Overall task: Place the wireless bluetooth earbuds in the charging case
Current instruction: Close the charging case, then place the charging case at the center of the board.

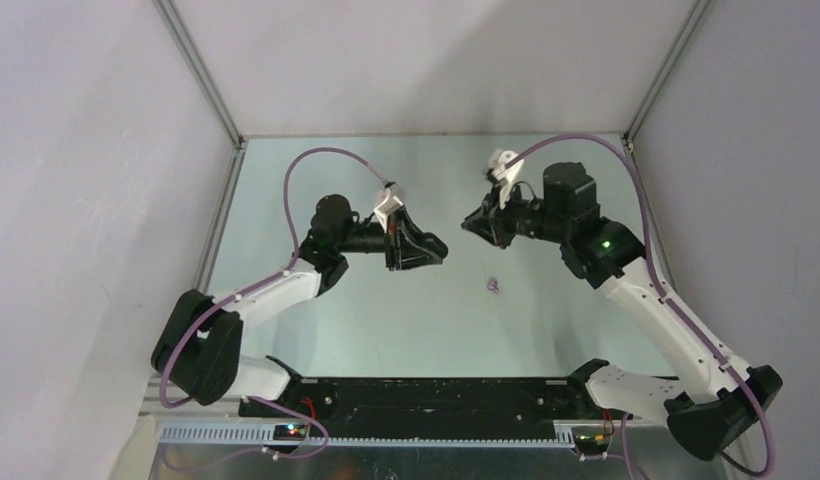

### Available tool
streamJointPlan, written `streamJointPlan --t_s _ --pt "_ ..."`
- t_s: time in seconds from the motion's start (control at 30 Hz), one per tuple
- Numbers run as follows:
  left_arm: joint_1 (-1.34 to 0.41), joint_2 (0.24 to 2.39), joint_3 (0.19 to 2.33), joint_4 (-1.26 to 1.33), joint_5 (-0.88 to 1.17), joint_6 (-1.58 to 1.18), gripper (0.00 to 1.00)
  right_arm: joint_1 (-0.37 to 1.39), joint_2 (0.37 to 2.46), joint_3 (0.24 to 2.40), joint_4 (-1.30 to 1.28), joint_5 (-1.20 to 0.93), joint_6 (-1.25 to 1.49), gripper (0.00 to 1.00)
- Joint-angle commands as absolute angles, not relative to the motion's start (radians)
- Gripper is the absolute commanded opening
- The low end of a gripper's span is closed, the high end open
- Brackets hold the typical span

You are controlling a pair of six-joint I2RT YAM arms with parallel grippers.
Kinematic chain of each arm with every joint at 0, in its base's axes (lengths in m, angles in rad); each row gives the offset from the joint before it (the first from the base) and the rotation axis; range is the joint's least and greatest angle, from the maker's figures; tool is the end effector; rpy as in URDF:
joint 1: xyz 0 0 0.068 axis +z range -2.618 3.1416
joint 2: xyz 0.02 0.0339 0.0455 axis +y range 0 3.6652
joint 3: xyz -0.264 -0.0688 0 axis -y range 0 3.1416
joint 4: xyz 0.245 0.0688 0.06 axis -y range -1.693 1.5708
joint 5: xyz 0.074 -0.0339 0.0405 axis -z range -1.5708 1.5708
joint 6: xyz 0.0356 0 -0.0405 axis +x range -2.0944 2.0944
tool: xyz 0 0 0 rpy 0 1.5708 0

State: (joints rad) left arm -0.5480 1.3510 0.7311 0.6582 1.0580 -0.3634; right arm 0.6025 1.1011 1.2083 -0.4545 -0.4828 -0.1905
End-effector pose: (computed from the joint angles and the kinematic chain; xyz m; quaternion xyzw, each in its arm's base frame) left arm 0.2298 -0.1766 0.2812 0.4173 0.5626 -0.5880 0.4045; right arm 0.1858 0.1479 0.3989 -0.4336 0.6802 0.3056 0.5058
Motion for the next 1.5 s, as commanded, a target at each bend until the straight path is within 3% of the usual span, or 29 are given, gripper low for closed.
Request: streamJointPlan --t_s 0.0,0.2,0.5,0.87,1.07,1.13,1.17,1.2,1.27,1.47 --pt "-0.503 1.409 0.824 0.535 0.94 -0.32 0.0 0.477 1.082 1.237 -0.414 -0.5 -0.119 0.19" --pt "-0.412 1.621 0.931 0.459 0.812 -0.414 0.03 0.322 1.074 1.173 -0.342 -0.503 -0.039 0.21" --pt "-0.353 1.911 1.145 0.274 0.71 -0.456 0.0 0.274 1.079 1.103 -0.268 -0.471 -0.037 0.24" --pt "-0.35 2.094 1.219 0.197 0.625 -0.594 0.16 0.274 1.076 1.089 -0.265 -0.478 -0.052 0.27" --pt "-0.347 2.107 1.24 0.132 0.598 -0.617 0.46 0.273 1.053 1.072 -0.26 -0.479 -0.056 0.28" --pt "-0.346 2.096 1.231 0.121 0.59 -0.615 0.69 0.273 1.05 1.07 -0.259 -0.479 -0.057 0.28" --pt "-0.346 2.089 1.226 0.119 0.587 -0.613 0.89 0.273 1.048 1.069 -0.259 -0.48 -0.058 0.28" --pt "-0.345 2.077 1.218 0.117 0.586 -0.607 0.94 0.273 1.048 1.068 -0.259 -0.478 -0.059 0.29" --pt "-0.342 2.059 1.211 0.098 0.59 -0.592 0.99 0.272 1.046 1.068 -0.258 -0.477 -0.061 0.29" --pt "-0.311 1.949 1.176 -0.008 0.637 -0.473 1.0 0.27 1.041 1.064 -0.256 -0.472 -0.067 0.29"
